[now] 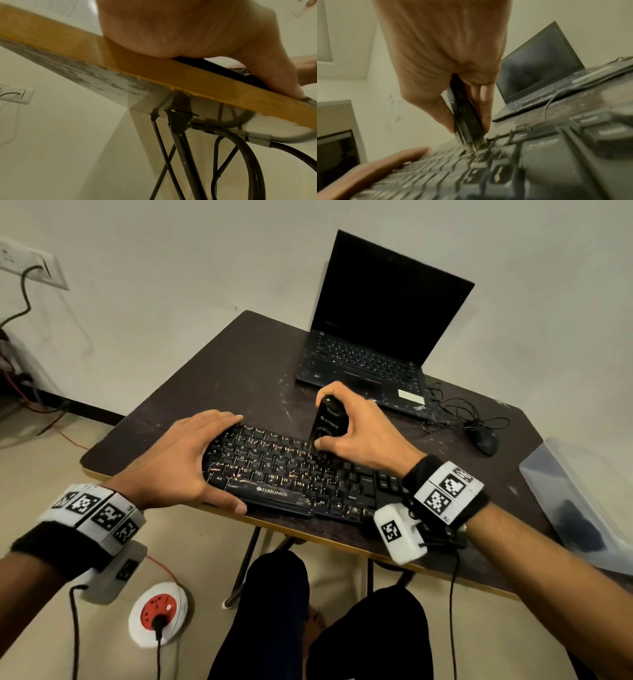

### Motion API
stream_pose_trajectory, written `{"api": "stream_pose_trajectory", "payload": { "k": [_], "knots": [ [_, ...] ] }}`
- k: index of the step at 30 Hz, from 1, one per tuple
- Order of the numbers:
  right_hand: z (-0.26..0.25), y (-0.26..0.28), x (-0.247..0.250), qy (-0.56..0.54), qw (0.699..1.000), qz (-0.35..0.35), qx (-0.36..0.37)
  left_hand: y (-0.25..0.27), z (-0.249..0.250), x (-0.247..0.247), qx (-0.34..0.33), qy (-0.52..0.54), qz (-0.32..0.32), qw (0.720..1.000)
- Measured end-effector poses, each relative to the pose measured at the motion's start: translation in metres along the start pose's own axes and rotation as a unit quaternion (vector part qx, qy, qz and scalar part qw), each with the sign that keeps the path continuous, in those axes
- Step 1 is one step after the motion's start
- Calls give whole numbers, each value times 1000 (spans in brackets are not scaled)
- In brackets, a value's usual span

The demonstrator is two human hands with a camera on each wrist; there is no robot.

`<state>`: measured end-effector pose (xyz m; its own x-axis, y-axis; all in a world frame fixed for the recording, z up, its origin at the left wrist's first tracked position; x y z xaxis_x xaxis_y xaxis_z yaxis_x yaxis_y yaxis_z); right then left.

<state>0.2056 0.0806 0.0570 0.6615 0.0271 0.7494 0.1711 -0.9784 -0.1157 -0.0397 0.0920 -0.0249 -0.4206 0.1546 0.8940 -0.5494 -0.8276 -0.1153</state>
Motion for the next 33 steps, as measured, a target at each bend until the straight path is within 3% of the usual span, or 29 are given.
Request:
{"api": "stream_pose_trajectory", "payload": {
  "k": [3,6,10,14,18,22,26,29,33],
  "knots": [
    [11,-3,13,-1,999,40,-35,-1,1,0,0,-9,0,1000],
    [8,5,4,-22,1000,2,-19,-1,-1,-1,1,-1,-1,1000],
    [14,5,15,-37,998,33,-38,-3,-2,-1,2,-8,-1,1000],
    [3,14,3,-57,998,-16,-4,-3,-4,-3,-1,0,1,1000],
    [11,12,17,-31,999,35,-20,-5,-2,-1,-13,-9,10,1000],
    [9,19,8,-35,999,-2,5,-3,-4,-2,-11,-2,10,1000],
    [26,26,28,-34,997,59,-38,-4,-4,-1,-10,-1,13,1000],
    [19,38,18,-43,999,12,-9,-3,-4,-1,-18,-4,19,1000],
    [34,45,40,-37,995,76,-47,-4,-1,0,-18,-6,22,1000]
  ]
}}
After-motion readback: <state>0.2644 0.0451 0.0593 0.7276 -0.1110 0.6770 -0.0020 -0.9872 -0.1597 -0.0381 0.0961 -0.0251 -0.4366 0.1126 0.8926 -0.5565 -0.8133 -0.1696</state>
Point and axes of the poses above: each hand's wrist, its own y-axis away from the middle knuckle, its own x-axis out of the back of the hand, z = x × y, the point moved 8 cm from there along -y, towards the middle knuckle, and after that the axes turned 12 degrees about -y, right-handed, at the moved point
